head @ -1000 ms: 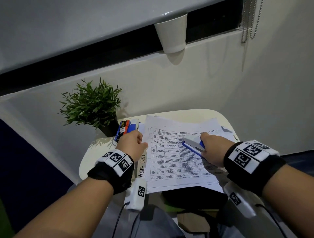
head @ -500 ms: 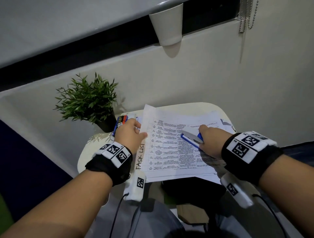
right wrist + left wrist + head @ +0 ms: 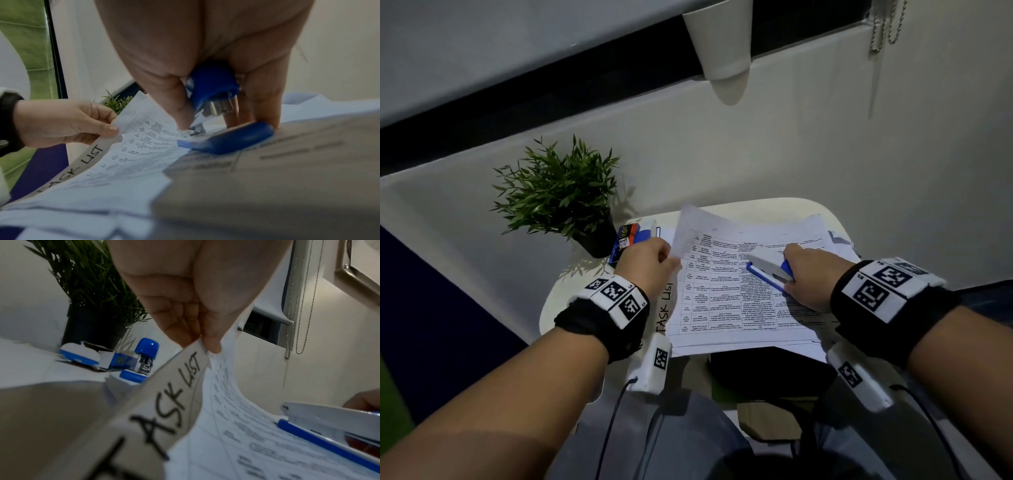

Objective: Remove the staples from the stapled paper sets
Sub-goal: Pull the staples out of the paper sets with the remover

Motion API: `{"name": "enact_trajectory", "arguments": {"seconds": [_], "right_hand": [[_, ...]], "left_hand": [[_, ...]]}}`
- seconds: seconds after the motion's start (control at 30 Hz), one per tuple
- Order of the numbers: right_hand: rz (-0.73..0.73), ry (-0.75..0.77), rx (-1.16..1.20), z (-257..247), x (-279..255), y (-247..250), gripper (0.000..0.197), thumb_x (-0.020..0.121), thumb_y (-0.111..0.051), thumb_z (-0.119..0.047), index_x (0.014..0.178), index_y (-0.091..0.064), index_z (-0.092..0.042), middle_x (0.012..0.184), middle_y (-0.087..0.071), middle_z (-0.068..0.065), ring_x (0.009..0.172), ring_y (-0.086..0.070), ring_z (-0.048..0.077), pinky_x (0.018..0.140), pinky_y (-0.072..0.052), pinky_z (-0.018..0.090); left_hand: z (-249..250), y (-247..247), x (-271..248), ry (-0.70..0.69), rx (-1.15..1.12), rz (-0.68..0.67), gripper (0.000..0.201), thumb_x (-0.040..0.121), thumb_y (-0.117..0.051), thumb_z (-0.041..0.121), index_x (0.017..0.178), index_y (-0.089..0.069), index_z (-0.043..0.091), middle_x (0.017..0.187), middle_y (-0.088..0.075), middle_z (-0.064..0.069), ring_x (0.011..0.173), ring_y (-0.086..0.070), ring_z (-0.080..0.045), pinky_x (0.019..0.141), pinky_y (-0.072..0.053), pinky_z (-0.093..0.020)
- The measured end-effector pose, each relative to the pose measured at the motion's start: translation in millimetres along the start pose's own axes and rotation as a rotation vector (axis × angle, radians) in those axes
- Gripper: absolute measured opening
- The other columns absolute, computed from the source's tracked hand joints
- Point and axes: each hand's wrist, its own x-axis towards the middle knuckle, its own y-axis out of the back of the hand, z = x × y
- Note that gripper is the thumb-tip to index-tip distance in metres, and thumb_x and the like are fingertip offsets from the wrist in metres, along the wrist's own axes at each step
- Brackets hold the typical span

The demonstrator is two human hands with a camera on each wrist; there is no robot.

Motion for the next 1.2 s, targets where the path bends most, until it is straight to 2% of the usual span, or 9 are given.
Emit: {"name": "enact_trajectory", "arguments": {"seconds": [0.2, 0.27, 0.37, 0.53, 0.63, 0.8, 1.0, 1.13, 1.2], "right_hand": [[0.024, -0.027, 0.021, 6, 0, 1, 0.02, 0.092, -0.052, -0.02, 0.099, -0.035, -0.013, 0.091, -0.05, 0.006, 0.081, -0.048, 0.024, 0.068, -0.039, 0.029], [0.061, -0.05, 0.072, 11, -1, 8, 0.019, 0.089, -0.056, -0.02, 0.097, -0.041, -0.012, 0.092, -0.049, 0.006, 0.083, -0.046, 0.024, 0.069, -0.036, 0.027], [0.176, -0.131, 0.263, 25, -5, 24, 0.021, 0.078, -0.07, -0.02, 0.088, -0.052, -0.012, 0.091, -0.055, 0.009, 0.084, -0.052, 0.025, 0.069, -0.039, 0.026], [0.378, -0.264, 0.715, 37, -13, 49, 0.026, 0.07, -0.076, -0.011, 0.074, -0.051, -0.012, 0.079, -0.057, 0.012, 0.076, -0.061, 0.034, 0.07, -0.058, 0.049], [0.319, -0.266, 1.028, 34, -14, 54, 0.027, 0.075, -0.071, -0.003, 0.08, -0.047, -0.012, 0.088, -0.054, 0.014, 0.079, -0.057, 0.031, 0.073, -0.056, 0.049], [0.15, -0.27, 1.555, 15, -14, 49, 0.007, 0.087, -0.065, -0.016, 0.091, -0.059, -0.014, 0.064, -0.065, 0.002, 0.053, -0.063, 0.015, 0.06, -0.053, 0.033], [0.027, -0.295, 1.483, -3, -8, 26, 0.012, 0.092, -0.06, -0.026, 0.086, -0.055, -0.017, 0.081, -0.059, 0.007, 0.068, -0.055, 0.023, 0.065, -0.046, 0.034], [0.08, -0.201, 1.485, -12, -8, 17, 0.005, 0.097, -0.053, -0.023, 0.1, -0.05, -0.02, 0.09, -0.058, 0.005, 0.077, -0.054, 0.024, 0.064, -0.046, 0.035], [0.072, -0.131, 1.602, -18, -7, 15, 0.022, 0.095, -0.056, -0.02, 0.116, -0.051, -0.022, 0.102, -0.065, 0.008, 0.082, -0.06, 0.027, 0.069, -0.053, 0.042]], "left_hand": [[-19, -9, 2, 0.122, -0.174, -0.265, 0.033, 0.078, -0.07, 0.028, 0.105, -0.063, 0.009, 0.104, -0.069, -0.007, 0.094, -0.065, -0.025, 0.088, -0.052, -0.046], [-23, -8, 0, 0.11, -0.337, -0.221, 0.035, 0.072, -0.069, 0.03, 0.103, -0.066, 0.012, 0.103, -0.07, -0.006, 0.096, -0.066, -0.025, 0.089, -0.051, -0.048], [-15, 9, -7, 0.114, -0.537, -0.091, 0.016, 0.085, -0.062, 0.011, 0.093, -0.067, 0.024, 0.101, -0.071, -0.001, 0.094, -0.067, -0.024, 0.089, -0.052, -0.046], [-13, 43, -22, 0.158, -0.794, 0.142, 0.025, 0.092, -0.052, 0.0, 0.095, -0.062, 0.022, 0.102, -0.069, 0.002, 0.089, -0.067, -0.013, 0.077, -0.054, -0.033], [-13, 51, -36, 0.226, -0.926, 0.116, 0.029, 0.092, -0.049, -0.004, 0.102, -0.06, 0.021, 0.103, -0.068, 0.001, 0.089, -0.066, -0.019, 0.075, -0.056, -0.038], [-13, 34, -61, 0.335, -1.164, -0.083, 0.042, 0.089, -0.044, -0.015, 0.123, -0.053, 0.008, 0.113, -0.067, -0.009, 0.096, -0.068, -0.025, 0.067, -0.059, -0.03], [-10, 11, -76, 0.378, -1.262, -0.208, 0.038, 0.091, -0.037, -0.017, 0.102, -0.061, 0.012, 0.089, -0.074, -0.002, 0.076, -0.072, -0.019, 0.053, -0.056, -0.027], [-5, 10, -76, 0.357, -1.26, -0.208, 0.042, 0.09, -0.04, -0.016, 0.114, -0.058, 0.013, 0.106, -0.07, -0.004, 0.093, -0.068, -0.022, 0.07, -0.058, -0.033], [-2, 10, -76, 0.347, -1.215, -0.224, 0.041, 0.089, -0.044, -0.016, 0.114, -0.057, 0.014, 0.108, -0.07, -0.005, 0.1, -0.066, -0.025, 0.088, -0.05, -0.045]]}}
